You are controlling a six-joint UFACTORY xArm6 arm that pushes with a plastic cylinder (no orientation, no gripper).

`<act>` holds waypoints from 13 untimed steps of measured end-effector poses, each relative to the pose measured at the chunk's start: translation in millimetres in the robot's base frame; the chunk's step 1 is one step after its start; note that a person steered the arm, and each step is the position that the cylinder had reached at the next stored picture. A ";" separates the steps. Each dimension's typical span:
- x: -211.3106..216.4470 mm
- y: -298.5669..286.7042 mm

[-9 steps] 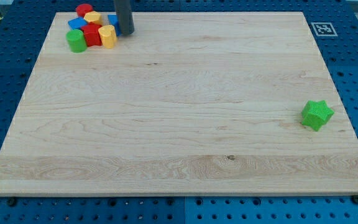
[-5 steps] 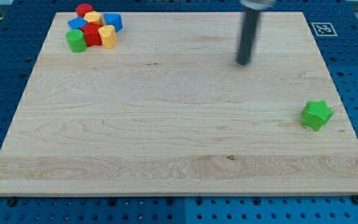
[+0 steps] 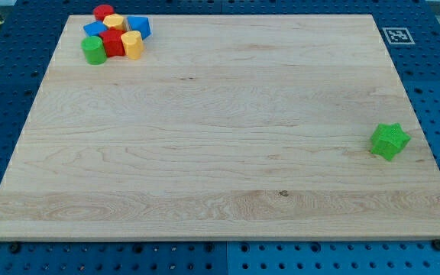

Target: Place the green star in a group of blocks

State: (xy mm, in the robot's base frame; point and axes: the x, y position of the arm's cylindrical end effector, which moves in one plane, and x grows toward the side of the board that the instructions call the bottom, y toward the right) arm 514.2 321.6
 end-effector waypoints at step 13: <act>-156.3 -339.1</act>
State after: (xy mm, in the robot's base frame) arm 357.9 -17.5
